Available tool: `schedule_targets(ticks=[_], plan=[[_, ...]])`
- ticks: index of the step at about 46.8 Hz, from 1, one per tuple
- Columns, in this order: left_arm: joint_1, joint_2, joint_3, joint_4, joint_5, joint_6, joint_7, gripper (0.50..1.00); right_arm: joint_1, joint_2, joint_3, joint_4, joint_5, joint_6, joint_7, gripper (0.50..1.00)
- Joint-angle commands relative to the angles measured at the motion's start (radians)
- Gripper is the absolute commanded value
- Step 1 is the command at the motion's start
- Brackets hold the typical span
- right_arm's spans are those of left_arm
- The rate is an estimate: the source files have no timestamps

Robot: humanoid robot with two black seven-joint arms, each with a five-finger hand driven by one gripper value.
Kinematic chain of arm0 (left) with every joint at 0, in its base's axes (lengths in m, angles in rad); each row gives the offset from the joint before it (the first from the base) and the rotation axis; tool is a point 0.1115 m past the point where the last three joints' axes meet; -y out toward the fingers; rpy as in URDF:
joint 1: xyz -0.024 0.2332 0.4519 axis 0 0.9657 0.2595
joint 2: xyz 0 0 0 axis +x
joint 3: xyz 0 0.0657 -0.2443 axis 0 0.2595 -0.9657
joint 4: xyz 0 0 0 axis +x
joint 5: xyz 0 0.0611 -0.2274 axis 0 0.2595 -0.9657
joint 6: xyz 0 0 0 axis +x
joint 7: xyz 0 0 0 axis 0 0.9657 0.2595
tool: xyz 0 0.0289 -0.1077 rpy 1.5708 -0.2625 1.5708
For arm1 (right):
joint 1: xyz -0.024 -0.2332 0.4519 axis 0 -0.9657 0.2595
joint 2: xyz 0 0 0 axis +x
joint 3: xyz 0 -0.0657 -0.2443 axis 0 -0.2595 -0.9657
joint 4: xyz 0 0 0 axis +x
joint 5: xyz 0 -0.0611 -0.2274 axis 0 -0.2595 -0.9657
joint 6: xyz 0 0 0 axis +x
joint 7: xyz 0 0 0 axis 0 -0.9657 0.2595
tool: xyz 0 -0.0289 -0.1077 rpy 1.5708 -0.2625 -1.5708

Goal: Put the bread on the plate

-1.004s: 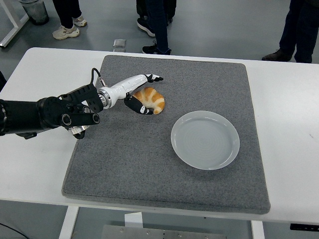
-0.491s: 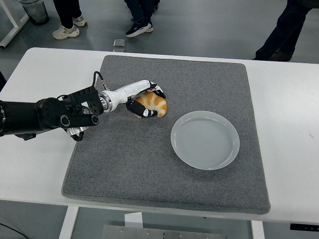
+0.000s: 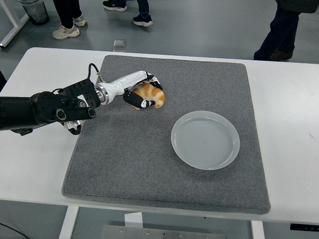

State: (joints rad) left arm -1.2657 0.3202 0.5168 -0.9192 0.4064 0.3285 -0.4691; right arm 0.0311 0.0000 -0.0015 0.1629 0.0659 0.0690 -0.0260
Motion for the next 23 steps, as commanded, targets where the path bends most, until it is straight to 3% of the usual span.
schedule_targets(ticks=[1, 11, 23], plan=[[0.0, 0.008, -0.001, -0.001, -0.001, 0.0, 0.0, 0.5, 0.001, 0.0, 0.0, 0.0, 0.0, 0.0, 0.0, 0.952], [-0.001, 0.033, -0.008, 0.002, -0.003, 0.007, 0.0, 0.5, 0.0, 0.0, 0.0, 0.0, 0.0, 0.0, 0.0, 0.952], [-0.077, 0.171, -0.02, 0.003, -0.004, 0.001, 0.0, 0.5, 0.001, 0.0, 0.0, 0.0, 0.0, 0.0, 0.0, 0.952]])
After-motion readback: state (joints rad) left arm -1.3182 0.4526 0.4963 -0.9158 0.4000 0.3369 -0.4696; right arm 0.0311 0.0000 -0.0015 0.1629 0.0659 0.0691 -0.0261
